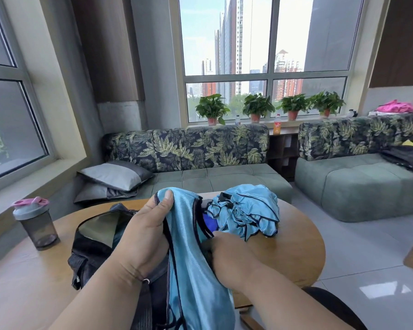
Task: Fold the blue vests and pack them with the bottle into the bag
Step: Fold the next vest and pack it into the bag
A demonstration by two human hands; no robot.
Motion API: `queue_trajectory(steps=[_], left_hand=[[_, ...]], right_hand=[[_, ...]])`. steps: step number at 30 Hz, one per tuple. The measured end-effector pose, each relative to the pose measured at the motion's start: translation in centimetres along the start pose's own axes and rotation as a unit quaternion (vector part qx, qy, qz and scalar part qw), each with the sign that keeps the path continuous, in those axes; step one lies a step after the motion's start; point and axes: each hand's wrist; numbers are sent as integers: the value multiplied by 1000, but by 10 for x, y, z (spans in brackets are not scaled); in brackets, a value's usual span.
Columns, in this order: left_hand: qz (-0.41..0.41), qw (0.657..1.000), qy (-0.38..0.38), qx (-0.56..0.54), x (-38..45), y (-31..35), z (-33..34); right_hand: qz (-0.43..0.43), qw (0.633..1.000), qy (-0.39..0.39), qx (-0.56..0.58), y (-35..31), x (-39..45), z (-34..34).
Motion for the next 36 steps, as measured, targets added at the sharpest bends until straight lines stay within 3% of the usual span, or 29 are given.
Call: queue_trajectory(steps=[5,8,13,18,20,21,24,26,28,30,33,36], left_hand=[[18,999,46,20,2,6,-11],[20,996,81,23,6,8,-20],[25,991,125,33,10,8,-34],[42,978,183,86,14,7,-38],[46,974,199,95,16,7,-39],[47,973,204,100,17,8,-40],[37,969,218,111,19,10,-39],[24,968,229,102,21,10,-40],[10,969,227,98,24,10,-41],[4,968,227,108,27,11,-40],[11,962,243,127,33,11,-37],[12,957,250,149,35,11,-34]], right_hand=[[39,999,-29,20,13,0,-3],[43,993,-29,103,22,-3,-9],[31,970,38,240,33,-12,-23],[-46,930,197,308,32,-11,-36],[-67,930,233,276,29,-9,-40],[-66,948,220,219,27,-8,-42],[-11,991,119,61,23,-7,-44],[4,976,138,169,19,-8,-45],[16,910,179,373,16,-8,-48],[43,873,150,461,17,-7,-50],[66,931,71,352,17,-9,-49],[32,986,88,137,16,-14,-47]])
Point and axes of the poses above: each hand's wrist, its own x-axis towards the middle knuckle, its own z-axis out of the palm, y = z × x, and after that the axes turned 14 degrees about x, right-handed
